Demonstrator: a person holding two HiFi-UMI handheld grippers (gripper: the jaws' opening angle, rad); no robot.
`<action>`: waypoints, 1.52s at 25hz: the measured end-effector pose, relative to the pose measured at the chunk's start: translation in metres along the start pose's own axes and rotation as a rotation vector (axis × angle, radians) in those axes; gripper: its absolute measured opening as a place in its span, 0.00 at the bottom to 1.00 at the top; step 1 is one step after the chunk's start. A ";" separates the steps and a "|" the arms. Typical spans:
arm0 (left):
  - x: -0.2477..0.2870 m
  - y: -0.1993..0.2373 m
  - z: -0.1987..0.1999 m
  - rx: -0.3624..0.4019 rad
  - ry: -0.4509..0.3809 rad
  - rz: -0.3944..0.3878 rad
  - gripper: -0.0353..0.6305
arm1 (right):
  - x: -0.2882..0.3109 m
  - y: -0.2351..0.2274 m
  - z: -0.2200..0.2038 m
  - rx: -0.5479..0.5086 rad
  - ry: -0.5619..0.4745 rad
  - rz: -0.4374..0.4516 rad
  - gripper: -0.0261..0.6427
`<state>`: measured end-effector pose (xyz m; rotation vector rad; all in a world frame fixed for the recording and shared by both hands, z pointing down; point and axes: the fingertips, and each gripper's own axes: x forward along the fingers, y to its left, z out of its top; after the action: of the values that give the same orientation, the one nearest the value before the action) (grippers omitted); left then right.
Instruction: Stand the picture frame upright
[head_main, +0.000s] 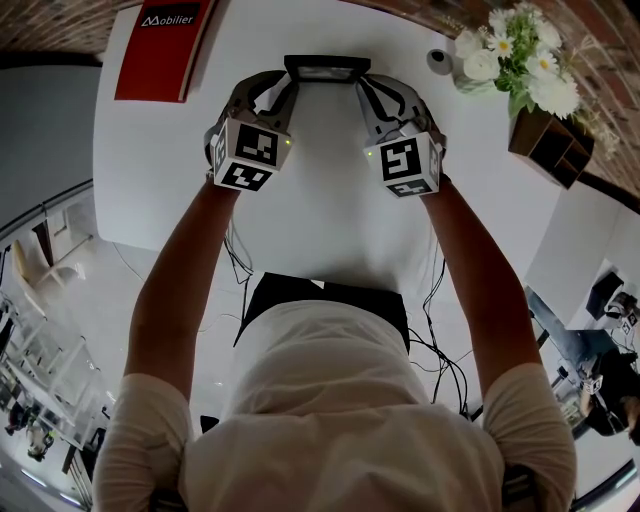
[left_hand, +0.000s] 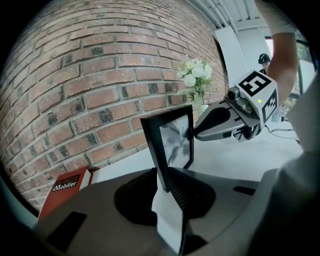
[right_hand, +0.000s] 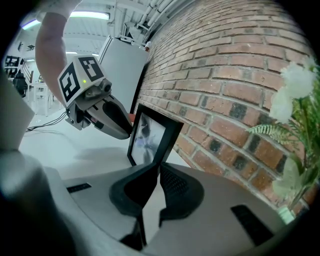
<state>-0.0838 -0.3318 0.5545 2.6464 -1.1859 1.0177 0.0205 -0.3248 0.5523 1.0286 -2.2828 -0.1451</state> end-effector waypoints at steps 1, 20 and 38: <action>0.000 0.001 -0.001 -0.005 0.002 0.001 0.15 | 0.000 0.001 0.002 0.001 -0.013 0.004 0.07; -0.028 -0.008 -0.013 -0.140 -0.015 -0.021 0.17 | -0.032 0.014 -0.006 0.107 0.005 -0.030 0.08; -0.190 -0.075 -0.035 -0.360 -0.098 -0.257 0.14 | -0.163 0.115 0.024 0.437 0.020 -0.098 0.07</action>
<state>-0.1429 -0.1463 0.4832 2.4956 -0.9087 0.5763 0.0150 -0.1328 0.4913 1.3518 -2.2976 0.3380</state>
